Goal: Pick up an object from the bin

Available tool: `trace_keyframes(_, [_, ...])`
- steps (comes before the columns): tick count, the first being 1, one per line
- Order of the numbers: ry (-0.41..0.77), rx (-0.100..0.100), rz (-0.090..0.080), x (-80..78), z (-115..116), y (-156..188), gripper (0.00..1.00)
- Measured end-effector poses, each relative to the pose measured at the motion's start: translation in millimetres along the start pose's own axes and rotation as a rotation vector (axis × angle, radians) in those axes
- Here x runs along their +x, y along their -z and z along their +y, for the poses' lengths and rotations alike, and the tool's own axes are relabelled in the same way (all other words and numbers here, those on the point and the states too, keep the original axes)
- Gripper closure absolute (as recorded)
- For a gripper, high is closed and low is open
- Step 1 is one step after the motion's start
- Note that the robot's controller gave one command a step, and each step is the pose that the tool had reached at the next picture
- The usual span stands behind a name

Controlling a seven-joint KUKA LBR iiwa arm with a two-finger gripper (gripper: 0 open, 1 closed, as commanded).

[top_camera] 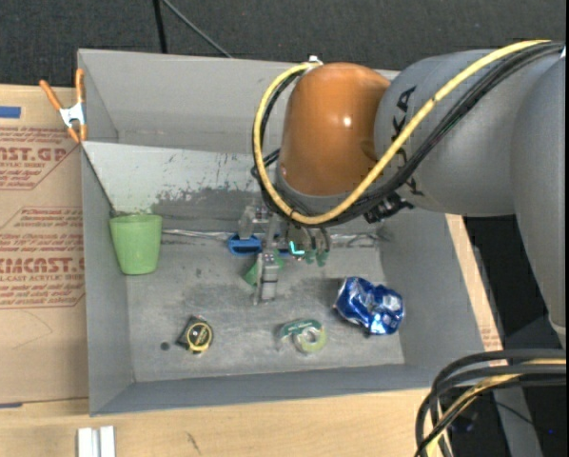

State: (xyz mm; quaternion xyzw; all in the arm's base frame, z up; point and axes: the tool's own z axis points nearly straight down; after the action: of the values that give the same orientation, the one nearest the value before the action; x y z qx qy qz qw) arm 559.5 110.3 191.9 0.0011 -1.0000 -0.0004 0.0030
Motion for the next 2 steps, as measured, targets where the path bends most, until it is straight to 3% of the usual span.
trace_keyframes(1, [0.203,0.003,-0.002,0.5,-54,-97,0.0])
trace_keyframes(2, [0.24,0.002,-0.01,-10.2,-55,-71,0.0])
